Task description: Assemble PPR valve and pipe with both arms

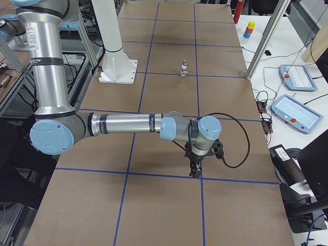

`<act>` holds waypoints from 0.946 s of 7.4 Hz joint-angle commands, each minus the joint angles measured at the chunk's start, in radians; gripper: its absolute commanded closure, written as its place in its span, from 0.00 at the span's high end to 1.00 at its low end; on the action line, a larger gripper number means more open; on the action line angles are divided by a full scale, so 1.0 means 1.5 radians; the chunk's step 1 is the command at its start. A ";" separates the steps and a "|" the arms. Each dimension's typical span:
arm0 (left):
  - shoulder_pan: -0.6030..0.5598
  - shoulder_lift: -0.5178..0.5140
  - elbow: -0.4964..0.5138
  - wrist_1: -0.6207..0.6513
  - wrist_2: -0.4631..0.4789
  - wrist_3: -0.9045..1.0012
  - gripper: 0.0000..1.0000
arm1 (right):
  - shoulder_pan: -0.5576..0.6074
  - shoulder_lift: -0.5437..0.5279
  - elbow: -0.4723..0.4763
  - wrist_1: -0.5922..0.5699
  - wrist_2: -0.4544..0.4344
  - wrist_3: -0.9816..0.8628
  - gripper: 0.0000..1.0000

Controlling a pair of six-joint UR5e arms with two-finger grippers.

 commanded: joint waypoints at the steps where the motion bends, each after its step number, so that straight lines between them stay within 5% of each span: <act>1: 0.000 0.023 -0.032 0.002 0.000 -0.012 1.00 | 0.018 -0.003 -0.003 0.000 0.000 0.002 0.99; 7: 0.001 0.023 -0.033 0.001 0.001 -0.034 1.00 | 0.029 -0.011 0.002 0.000 0.004 0.003 0.99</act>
